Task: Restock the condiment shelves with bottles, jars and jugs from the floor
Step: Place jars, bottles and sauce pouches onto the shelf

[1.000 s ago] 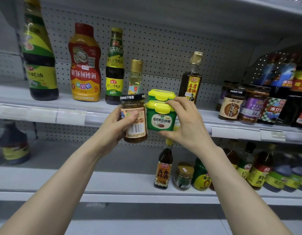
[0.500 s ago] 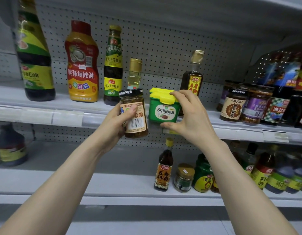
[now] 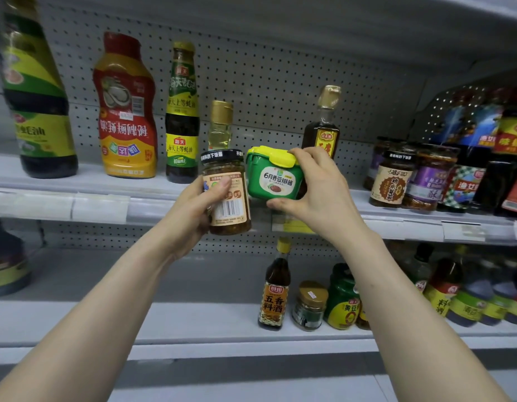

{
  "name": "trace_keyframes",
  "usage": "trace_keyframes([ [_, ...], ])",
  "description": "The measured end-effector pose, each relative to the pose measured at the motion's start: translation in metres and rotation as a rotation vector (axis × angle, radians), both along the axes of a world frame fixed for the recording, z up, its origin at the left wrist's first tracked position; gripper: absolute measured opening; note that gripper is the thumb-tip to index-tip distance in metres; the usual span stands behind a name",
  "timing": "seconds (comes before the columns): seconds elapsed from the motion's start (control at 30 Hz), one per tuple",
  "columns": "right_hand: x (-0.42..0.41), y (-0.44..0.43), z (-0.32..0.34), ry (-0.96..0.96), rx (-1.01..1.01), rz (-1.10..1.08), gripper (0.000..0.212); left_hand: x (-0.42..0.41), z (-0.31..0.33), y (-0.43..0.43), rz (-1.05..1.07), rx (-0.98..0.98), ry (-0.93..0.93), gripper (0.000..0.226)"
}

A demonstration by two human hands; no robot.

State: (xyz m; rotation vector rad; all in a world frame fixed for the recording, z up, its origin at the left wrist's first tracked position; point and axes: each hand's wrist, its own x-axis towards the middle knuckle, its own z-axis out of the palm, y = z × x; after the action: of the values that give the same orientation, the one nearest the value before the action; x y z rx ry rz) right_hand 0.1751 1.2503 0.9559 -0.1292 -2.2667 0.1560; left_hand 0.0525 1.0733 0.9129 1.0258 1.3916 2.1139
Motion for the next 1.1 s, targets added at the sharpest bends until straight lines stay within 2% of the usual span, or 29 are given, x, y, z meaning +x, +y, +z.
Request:
trace_keyframes([
  [0.1,0.002,0.001,0.001,0.015,-0.025,0.004,0.084,0.002,-0.002,0.001,0.01,-0.023,0.005,0.057],
  [0.3,0.008,-0.005,0.002,0.188,-0.071,0.037,0.077,-0.003,-0.006,0.001,0.028,-0.036,-0.007,0.055],
  [0.6,0.004,-0.008,0.001,0.037,0.05,-0.039,0.083,-0.006,-0.007,0.001,0.009,-0.046,0.004,0.052],
  [1.1,-0.004,-0.011,0.007,-0.037,0.173,-0.134,0.086,-0.005,-0.002,-0.003,0.006,-0.071,-0.007,0.049],
])
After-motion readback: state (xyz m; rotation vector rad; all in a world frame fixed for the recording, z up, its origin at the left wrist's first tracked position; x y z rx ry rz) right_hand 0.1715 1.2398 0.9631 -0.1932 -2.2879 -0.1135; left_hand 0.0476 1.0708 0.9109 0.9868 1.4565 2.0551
